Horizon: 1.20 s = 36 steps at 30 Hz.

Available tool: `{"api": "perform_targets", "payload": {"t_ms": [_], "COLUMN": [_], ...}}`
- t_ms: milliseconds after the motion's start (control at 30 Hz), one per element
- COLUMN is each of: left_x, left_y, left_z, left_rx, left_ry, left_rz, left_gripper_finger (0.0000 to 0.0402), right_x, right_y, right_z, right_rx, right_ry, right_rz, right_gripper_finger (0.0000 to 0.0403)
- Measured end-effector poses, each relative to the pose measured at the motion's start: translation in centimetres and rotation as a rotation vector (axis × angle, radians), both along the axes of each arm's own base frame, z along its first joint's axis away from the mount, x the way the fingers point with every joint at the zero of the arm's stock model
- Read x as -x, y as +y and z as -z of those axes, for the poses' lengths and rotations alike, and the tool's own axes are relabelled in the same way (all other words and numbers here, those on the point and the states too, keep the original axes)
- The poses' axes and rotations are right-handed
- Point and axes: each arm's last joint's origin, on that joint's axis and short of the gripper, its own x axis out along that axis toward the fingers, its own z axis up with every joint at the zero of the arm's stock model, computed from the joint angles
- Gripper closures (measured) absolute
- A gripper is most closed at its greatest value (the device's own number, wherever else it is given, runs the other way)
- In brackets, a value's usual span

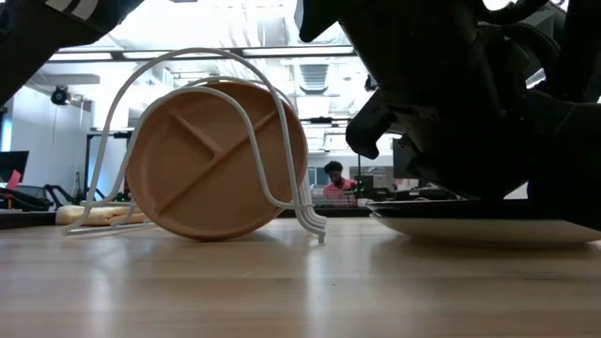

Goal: Sort dishes
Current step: Put the red plate into the dishwasher rack

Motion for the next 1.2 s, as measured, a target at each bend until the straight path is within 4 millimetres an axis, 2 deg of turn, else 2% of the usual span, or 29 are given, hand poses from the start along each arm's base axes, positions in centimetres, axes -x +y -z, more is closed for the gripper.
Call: {"api": "perform_targets", "payload": {"t_ms": [733, 900, 1200], "left_x": [0.3, 0.6, 0.9], "left_y": [-0.6, -0.9, -1.4], "left_z": [-0.3, -0.7, -2.4], "left_rx": [0.01, -0.002, -0.015], "left_ry": [0.026, 0.03, 0.01], "left_rz": [0.024, 0.031, 0.044], "left_gripper_finger": [0.0401, 0.0402, 0.0402], "right_x": [0.1, 0.2, 0.3], "right_y": [0.3, 0.3, 0.4], "right_z": [0.0, 0.0, -0.1], "right_rx": [-0.09, -0.107, -0.119], "right_ry": [0.023, 0.028, 0.026], "right_rz": [-0.057, -0.068, -0.077], "right_gripper_finger": [0.0398, 0.037, 0.0294]}}
